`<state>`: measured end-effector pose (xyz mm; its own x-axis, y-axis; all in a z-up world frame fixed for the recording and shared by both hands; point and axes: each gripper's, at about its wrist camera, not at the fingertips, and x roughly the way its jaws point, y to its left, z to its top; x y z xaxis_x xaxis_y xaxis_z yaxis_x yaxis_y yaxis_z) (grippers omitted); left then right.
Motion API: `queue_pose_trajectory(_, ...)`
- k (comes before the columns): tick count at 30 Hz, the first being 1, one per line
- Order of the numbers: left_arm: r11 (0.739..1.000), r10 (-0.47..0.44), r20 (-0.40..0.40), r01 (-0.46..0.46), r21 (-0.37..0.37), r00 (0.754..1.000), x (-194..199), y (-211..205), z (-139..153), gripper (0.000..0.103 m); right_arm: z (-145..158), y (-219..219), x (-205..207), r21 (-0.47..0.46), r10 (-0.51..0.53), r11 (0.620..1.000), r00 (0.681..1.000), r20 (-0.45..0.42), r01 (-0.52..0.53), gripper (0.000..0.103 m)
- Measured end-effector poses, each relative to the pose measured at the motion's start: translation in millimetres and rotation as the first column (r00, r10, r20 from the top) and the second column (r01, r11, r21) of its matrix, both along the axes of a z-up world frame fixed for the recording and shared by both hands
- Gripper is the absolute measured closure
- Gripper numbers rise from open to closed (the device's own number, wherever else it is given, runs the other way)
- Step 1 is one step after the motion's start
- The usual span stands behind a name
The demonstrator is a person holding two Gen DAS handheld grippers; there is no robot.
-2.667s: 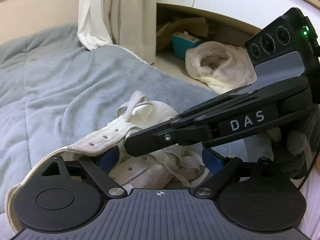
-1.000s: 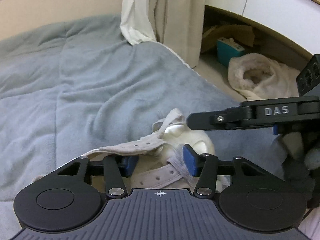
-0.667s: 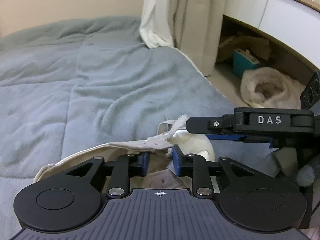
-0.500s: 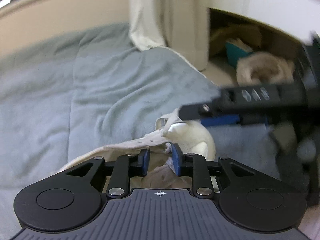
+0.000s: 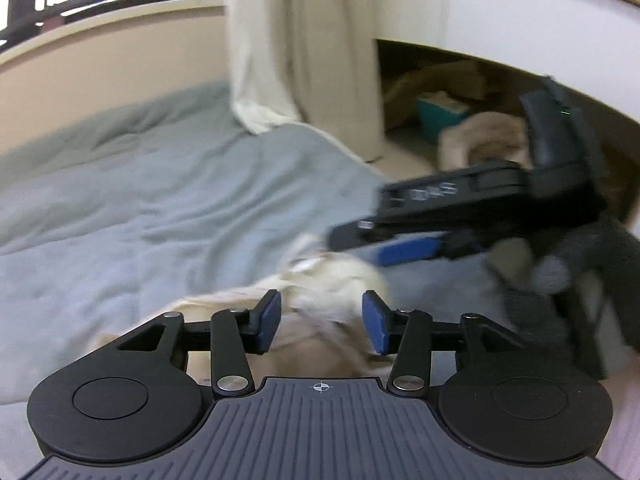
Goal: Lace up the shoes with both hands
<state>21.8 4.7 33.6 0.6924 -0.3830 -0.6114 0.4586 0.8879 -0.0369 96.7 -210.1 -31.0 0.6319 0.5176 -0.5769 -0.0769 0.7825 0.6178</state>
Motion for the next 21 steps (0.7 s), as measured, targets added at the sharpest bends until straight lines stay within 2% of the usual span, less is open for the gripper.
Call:
queue_pose_trajectory(2,1.0,0.024,-0.036,-0.023,0.004,0.999,9.5,2.3,0.1,0.053,-1.4,0.1,0.8,0.003,0.001,1.0,1.0,-0.007,-0.001,0.031)
queue_pose_trajectory(4,0.998,0.058,-0.08,-0.056,0.016,0.995,21.7,1.5,-3.0,0.058,-1.2,1.4,0.8,-0.002,0.004,1.0,1.0,-0.006,-0.004,0.031)
queue_pose_trajectory(10,0.991,0.123,-0.111,-0.117,0.061,0.986,43.4,-6.6,-4.1,0.06,-3.1,1.6,2.7,-0.005,0.012,1.0,1.0,0.0,-0.012,0.03)
queue_pose_trajectory(13,0.994,0.105,-0.184,-0.099,0.041,0.977,53.7,-11.7,-6.1,0.06,-2.3,2.3,2.0,-0.004,0.009,1.0,1.0,0.002,-0.009,0.029)
queue_pose_trajectory(17,0.991,0.132,-0.209,-0.123,0.056,0.969,66.0,-13.7,-11.3,0.06,-1.4,3.8,0.3,-0.002,0.008,1.0,1.0,0.005,-0.008,0.027)
queue_pose_trajectory(19,0.988,0.152,-0.243,-0.15,0.028,0.958,69.2,-9.3,-11.3,0.06,-0.7,4.3,-1.1,-0.001,0.007,1.0,1.0,0.007,-0.007,0.026)
queue_pose_trajectory(21,0.989,0.141,-0.25,-0.145,0.002,0.958,64.6,-5.7,-13.1,0.06,0.3,2.0,-2.2,0.0,0.003,1.0,1.0,0.017,-0.003,0.026)
